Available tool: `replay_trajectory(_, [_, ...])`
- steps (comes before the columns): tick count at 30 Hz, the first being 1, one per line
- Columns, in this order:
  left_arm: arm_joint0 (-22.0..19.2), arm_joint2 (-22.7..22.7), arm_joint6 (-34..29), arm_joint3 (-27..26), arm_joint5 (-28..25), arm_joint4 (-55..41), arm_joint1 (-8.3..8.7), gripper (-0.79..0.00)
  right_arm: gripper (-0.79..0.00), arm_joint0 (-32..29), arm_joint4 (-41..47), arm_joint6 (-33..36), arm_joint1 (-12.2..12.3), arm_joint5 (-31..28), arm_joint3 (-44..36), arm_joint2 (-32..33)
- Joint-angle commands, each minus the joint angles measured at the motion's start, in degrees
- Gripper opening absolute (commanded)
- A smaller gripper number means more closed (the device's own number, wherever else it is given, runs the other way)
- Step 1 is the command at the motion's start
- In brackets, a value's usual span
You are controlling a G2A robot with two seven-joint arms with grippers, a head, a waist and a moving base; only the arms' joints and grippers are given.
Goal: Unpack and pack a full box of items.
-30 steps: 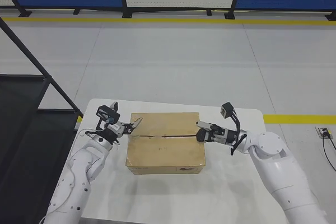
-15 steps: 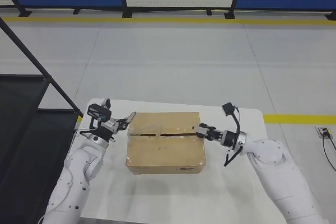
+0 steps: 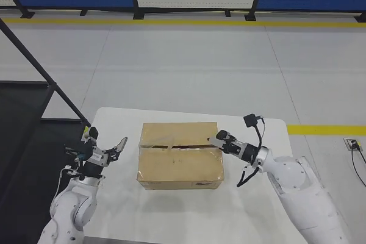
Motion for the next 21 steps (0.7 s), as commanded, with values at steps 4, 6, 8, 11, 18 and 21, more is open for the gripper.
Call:
replay_trajectory(4, [0.6,1.1,-1.9,-1.3,-5.0,2.5,0.37,0.0,0.0,0.5,-0.7,-0.2,0.0,-1.3,0.6,-0.6])
replay_trajectory(6, [0.8,1.3,-2.5,-1.4,-4.9,3.4,0.43,0.0,0.0,0.4,-0.9,-0.3,0.0,-1.5,0.8,-0.6])
replay_trajectory(8, [0.3,2.2,-3.3,-1.0,-4.5,4.5,0.4,0.0,0.0,0.2,-0.7,-0.4,0.1,-1.9,1.0,-0.4])
replay_trajectory(11, [-1.5,3.7,-4.0,0.2,-3.3,4.7,0.16,0.0,0.0,-0.1,-0.5,-0.2,0.2,-2.3,1.1,-0.2])
replay_trajectory(18, [-6.6,7.3,-7.7,3.4,-1.7,5.2,-0.42,0.0,0.0,-0.5,-0.6,0.1,0.4,-2.6,1.3,0.0])
replay_trajectory(21, [-8.4,8.4,-8.2,4.9,-1.5,5.9,-0.56,0.0,0.0,-0.7,-1.2,0.4,0.5,-2.9,1.1,-0.1])
